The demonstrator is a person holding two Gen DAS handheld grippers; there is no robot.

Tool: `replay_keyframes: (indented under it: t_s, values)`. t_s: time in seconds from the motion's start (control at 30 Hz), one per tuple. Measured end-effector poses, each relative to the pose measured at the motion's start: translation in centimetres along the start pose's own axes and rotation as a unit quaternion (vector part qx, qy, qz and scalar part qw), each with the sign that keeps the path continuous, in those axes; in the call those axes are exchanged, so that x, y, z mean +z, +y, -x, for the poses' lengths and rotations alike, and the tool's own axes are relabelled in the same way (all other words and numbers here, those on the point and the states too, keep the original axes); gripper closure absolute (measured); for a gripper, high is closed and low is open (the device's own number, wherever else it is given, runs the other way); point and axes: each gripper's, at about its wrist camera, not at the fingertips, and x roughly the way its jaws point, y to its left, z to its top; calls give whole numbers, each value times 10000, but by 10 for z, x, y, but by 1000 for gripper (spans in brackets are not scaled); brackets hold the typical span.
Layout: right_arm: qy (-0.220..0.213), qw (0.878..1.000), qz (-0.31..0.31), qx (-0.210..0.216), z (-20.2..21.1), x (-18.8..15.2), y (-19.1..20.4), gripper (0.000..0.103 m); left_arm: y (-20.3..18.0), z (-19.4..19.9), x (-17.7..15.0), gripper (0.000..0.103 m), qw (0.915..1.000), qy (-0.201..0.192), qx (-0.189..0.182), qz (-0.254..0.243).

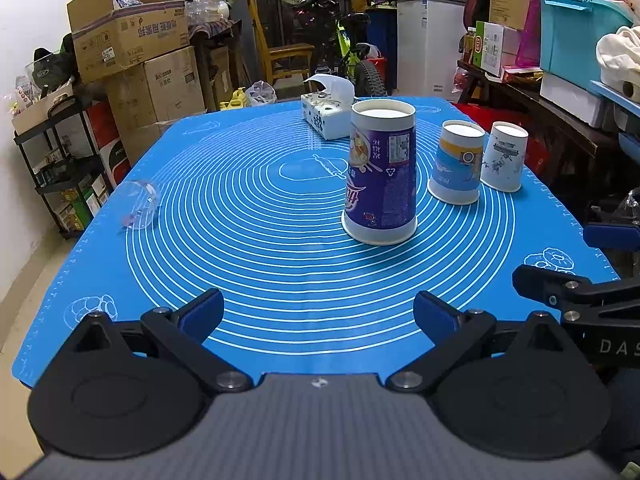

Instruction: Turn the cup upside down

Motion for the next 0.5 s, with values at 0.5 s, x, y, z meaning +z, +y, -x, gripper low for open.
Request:
replay_keyframes:
  t_s: [0.5]
  values:
    - [18,10000,-23,55,1,1,-1,14,0,-1,0,3,10000,14,0,-21]
